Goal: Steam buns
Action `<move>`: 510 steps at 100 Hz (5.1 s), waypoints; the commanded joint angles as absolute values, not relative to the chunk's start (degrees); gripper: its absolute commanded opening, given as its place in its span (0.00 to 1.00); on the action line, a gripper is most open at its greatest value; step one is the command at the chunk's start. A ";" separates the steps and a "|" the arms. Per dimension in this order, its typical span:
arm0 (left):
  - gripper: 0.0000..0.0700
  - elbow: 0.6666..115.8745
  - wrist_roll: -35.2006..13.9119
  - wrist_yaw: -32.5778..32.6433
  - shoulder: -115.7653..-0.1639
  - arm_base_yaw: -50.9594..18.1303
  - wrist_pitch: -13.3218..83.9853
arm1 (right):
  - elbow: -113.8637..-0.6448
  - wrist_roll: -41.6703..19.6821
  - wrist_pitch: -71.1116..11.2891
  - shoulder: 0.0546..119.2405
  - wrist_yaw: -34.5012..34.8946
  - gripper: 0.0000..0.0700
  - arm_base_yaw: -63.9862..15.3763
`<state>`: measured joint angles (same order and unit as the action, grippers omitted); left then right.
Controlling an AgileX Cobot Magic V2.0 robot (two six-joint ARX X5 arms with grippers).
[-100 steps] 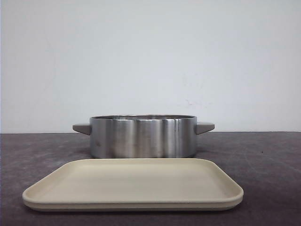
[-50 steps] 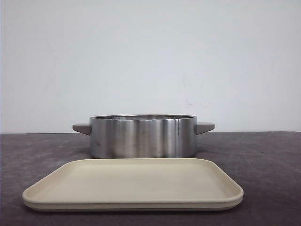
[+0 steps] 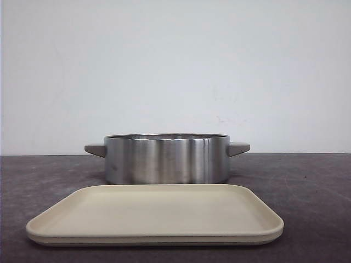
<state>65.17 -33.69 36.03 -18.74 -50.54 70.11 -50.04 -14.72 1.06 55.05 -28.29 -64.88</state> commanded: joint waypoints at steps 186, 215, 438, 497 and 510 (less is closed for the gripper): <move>0.00 65.84 -33.71 36.03 -19.05 -51.13 69.56 | -0.67 -2.09 -10.20 0.23 5.34 0.01 -3.64; 0.00 65.84 -33.71 36.03 -19.05 -51.13 69.56 | -0.67 0.05 -9.98 0.23 2.74 0.01 -1.45; 0.00 26.70 -17.34 29.58 -16.16 -21.52 19.40 | -0.69 0.89 -9.02 0.23 2.98 0.01 -0.89; 0.00 0.89 -13.69 7.16 -0.16 -6.44 4.80 | -0.69 0.89 -9.04 0.23 2.98 0.01 -0.89; 0.00 0.78 -10.26 6.98 -0.16 -5.63 8.16 | -0.69 0.89 -9.04 0.23 2.98 0.01 -0.89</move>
<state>1.83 -13.67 7.16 -0.23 -5.87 7.64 -0.84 0.25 -9.65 0.30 2.98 -0.95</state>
